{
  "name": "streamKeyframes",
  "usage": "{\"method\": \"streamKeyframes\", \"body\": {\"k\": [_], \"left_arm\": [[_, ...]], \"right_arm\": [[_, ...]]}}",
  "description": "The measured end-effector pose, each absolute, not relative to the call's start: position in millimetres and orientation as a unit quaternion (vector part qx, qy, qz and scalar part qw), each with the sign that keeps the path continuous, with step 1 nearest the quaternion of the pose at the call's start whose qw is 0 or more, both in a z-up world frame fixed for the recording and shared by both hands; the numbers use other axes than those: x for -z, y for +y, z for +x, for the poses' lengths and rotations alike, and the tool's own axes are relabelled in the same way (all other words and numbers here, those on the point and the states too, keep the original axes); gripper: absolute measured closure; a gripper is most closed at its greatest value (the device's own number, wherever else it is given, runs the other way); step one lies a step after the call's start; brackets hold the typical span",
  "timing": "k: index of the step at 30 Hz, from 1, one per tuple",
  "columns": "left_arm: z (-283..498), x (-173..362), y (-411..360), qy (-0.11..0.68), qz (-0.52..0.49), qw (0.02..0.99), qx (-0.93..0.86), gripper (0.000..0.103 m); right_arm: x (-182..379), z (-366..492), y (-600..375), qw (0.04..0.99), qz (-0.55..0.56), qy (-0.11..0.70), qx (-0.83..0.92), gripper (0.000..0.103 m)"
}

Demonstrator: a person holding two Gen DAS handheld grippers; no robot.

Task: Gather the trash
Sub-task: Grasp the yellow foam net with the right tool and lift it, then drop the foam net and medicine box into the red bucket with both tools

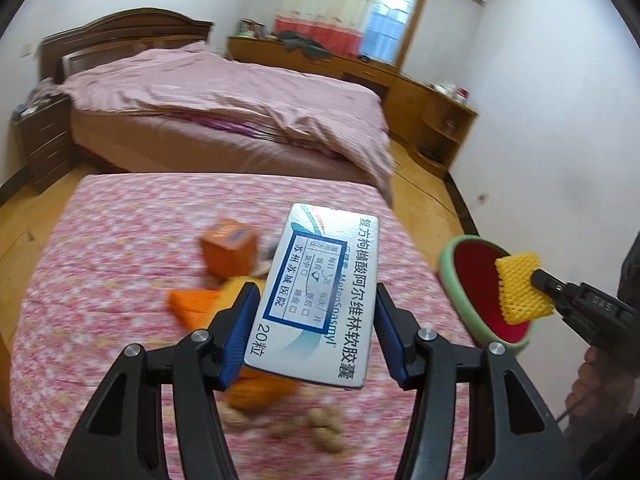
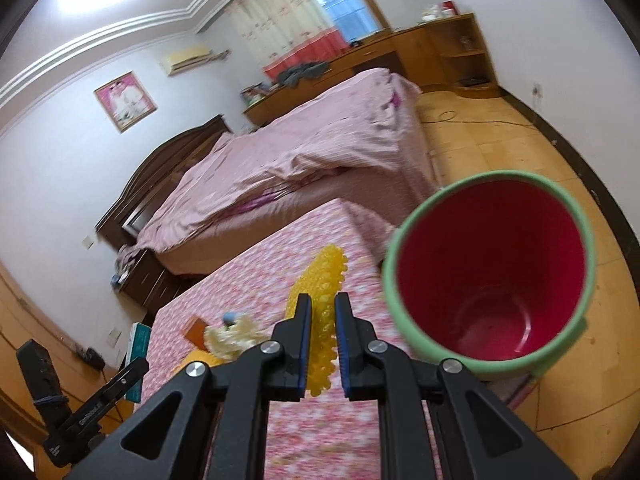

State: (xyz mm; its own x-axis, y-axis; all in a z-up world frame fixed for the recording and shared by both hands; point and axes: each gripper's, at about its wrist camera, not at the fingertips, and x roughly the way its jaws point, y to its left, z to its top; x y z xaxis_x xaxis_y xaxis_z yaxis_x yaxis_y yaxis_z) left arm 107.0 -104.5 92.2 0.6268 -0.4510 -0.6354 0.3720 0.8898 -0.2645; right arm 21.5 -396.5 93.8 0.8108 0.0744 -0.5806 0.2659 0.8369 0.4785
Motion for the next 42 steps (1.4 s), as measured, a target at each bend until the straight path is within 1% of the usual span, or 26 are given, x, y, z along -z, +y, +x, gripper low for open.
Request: {"method": "streamKeyframes", "body": {"k": [6, 14, 22, 28, 30, 32, 34, 36, 38, 40, 42], "left_arm": [[103, -96, -168, 0.374, -0.020, 0.887, 0.271, 0.046], [106, -86, -249, 0.388, 0.017, 0.865, 0.318, 0.046], [109, -63, -326, 0.399, 0.092, 0.842, 0.351, 0.046], [110, -43, -361, 0.395, 0.134, 0.836, 0.355, 0.046], [110, -38, -368, 0.395, 0.146, 0.833, 0.358, 0.041], [114, -34, -371, 0.394, 0.150, 0.833, 0.358, 0.038], [114, -34, -372, 0.393, 0.150, 0.833, 0.360, 0.038], [115, -34, -371, 0.395, 0.145, 0.833, 0.360, 0.038], [115, -37, -367, 0.397, 0.139, 0.833, 0.359, 0.038], [114, -41, -361, 0.397, 0.133, 0.835, 0.358, 0.038], [110, -47, -354, 0.397, 0.125, 0.837, 0.356, 0.038]], "right_arm": [[-85, 1, -437, 0.905, 0.292, 0.293, 0.099, 0.089], [-62, -20, -484, 0.896, 0.292, 0.289, 0.170, 0.089], [-42, -25, -512, 0.885, 0.291, 0.299, 0.208, 0.089], [-31, -23, -521, 0.880, 0.293, 0.302, 0.219, 0.086], [-29, -22, -523, 0.879, 0.296, 0.303, 0.218, 0.085], [-25, -20, -525, 0.879, 0.297, 0.306, 0.216, 0.082], [-24, -23, -525, 0.878, 0.300, 0.306, 0.215, 0.072], [-23, -23, -525, 0.876, 0.307, 0.304, 0.213, 0.066], [-23, -25, -525, 0.876, 0.309, 0.303, 0.212, 0.063], [-24, -25, -526, 0.877, 0.310, 0.302, 0.212, 0.056], [-26, -26, -525, 0.877, 0.310, 0.300, 0.211, 0.055]]}}
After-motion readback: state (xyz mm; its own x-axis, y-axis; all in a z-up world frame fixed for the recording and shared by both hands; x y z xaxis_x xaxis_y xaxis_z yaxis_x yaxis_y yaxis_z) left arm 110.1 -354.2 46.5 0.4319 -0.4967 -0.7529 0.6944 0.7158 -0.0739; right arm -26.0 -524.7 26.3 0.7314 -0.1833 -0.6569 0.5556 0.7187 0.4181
